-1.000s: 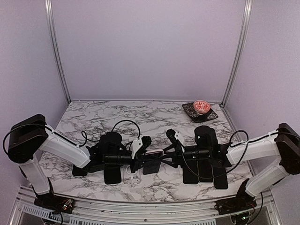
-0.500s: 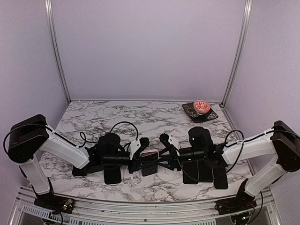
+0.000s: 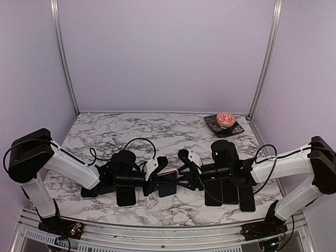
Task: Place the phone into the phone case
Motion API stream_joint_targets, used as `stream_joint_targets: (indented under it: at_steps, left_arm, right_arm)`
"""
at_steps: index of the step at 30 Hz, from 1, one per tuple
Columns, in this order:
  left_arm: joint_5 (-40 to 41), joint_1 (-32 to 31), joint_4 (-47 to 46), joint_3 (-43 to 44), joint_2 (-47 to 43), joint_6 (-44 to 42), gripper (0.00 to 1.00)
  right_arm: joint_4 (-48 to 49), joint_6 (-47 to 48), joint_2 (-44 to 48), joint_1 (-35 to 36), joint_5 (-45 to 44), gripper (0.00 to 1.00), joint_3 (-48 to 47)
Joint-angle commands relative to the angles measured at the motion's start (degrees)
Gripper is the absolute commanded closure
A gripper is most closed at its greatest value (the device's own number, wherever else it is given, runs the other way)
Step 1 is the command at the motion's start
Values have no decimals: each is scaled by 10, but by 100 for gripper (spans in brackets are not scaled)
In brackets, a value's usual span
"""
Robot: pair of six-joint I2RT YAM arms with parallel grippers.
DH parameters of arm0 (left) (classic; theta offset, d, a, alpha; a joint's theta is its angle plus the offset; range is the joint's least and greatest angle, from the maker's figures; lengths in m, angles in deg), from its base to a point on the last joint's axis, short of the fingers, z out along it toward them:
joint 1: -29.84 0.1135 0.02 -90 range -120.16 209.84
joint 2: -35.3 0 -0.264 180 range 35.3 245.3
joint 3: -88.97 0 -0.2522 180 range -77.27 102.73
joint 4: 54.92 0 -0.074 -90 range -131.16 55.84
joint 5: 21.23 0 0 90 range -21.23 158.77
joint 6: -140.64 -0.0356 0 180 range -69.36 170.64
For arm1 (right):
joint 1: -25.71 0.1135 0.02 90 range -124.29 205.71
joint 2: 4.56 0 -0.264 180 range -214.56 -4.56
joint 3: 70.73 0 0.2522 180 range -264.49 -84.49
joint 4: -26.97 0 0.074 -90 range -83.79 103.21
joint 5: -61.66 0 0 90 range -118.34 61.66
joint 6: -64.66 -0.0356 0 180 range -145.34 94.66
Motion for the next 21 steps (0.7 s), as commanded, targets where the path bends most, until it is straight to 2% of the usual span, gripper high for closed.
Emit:
stream_joint_targets:
  at_steps: [1,4,6,15,18,19,21]
  left_arm:
    - [11,6,28,5,-11,-19,95]
    - [10,6,30,6,-9,-17,95]
    - [10,6,31,7,-9,-16,94]
    - [8,6,43,11,-15,-25,94]
    - [5,6,48,12,-20,-26,94]
    - [4,6,49,11,-24,-27,89]
    - [-1,6,57,9,-36,-34,69]
  right_arm:
    - [-10,23,20,5,15,52,-27]
    - [-8,29,13,5,21,53,-37]
    - [-13,35,5,5,25,56,-44]
    - [-89,94,-7,5,48,91,-79]
    - [-125,115,-13,3,43,94,-90]
    - [-130,121,-11,2,42,95,-89]
    - [-133,131,-6,0,36,97,-83]
